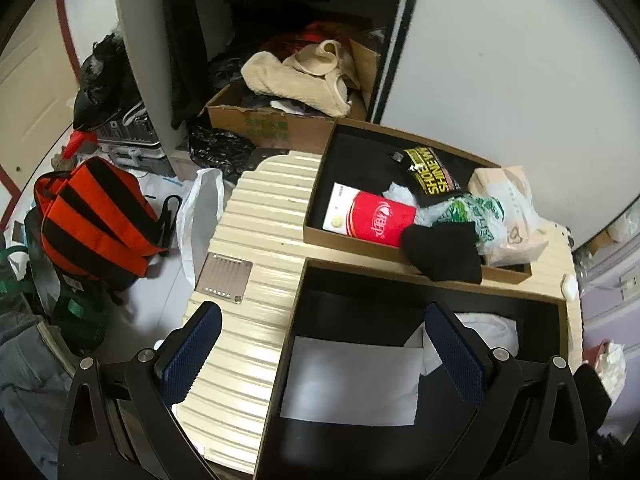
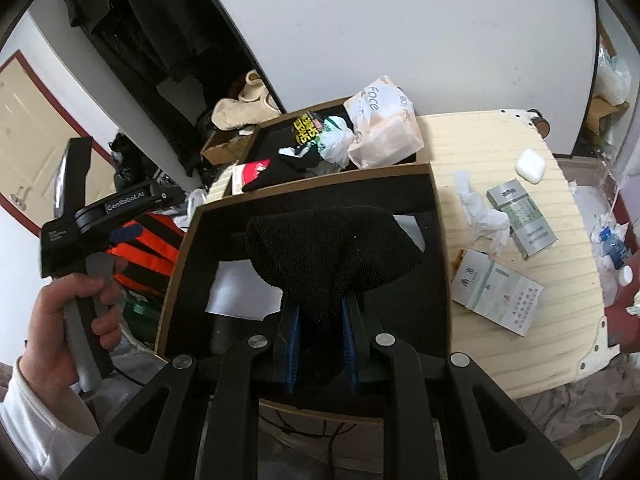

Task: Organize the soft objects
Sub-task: 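Lower the black cloth into the black tray and open the right gripper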

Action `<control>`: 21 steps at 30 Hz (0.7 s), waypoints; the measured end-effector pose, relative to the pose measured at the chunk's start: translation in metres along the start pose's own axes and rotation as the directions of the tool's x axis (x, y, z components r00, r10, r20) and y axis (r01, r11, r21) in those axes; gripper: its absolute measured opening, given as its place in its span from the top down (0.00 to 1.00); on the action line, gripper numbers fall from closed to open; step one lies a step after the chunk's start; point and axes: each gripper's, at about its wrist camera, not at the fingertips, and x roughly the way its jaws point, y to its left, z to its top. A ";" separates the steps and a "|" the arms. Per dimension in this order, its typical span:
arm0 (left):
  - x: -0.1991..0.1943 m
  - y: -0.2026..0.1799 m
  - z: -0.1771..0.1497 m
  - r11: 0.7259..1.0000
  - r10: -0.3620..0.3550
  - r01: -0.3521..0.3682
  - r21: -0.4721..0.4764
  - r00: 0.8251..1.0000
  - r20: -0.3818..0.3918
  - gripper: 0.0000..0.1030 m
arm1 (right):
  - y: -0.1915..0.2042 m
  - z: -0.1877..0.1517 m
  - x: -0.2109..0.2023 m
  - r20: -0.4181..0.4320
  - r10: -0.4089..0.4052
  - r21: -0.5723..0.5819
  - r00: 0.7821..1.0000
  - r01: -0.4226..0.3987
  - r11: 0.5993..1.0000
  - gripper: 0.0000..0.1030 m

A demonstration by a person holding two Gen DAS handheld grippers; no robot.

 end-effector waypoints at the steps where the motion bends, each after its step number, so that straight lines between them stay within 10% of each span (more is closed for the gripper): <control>1: 0.001 0.000 -0.001 1.000 0.000 0.000 0.002 1.000 -0.003 0.02 | -0.001 0.000 0.000 -0.002 -0.004 0.004 1.000 0.004 1.000 0.84; 10: 0.007 -0.003 -0.002 1.000 0.002 -0.002 0.010 1.000 -0.019 0.02 | -0.003 0.002 0.002 -0.038 -0.002 0.013 0.999 0.002 1.000 0.76; 15: 0.007 -0.010 -0.005 0.999 0.011 -0.011 0.043 1.000 -0.008 0.02 | 0.003 0.004 0.001 -0.024 -0.022 -0.001 0.999 0.022 1.000 0.34; 21: 0.009 -0.013 -0.012 0.998 -0.012 0.011 0.059 1.000 0.028 0.02 | 0.001 0.008 -0.002 0.009 -0.027 -0.007 1.000 0.027 1.000 0.32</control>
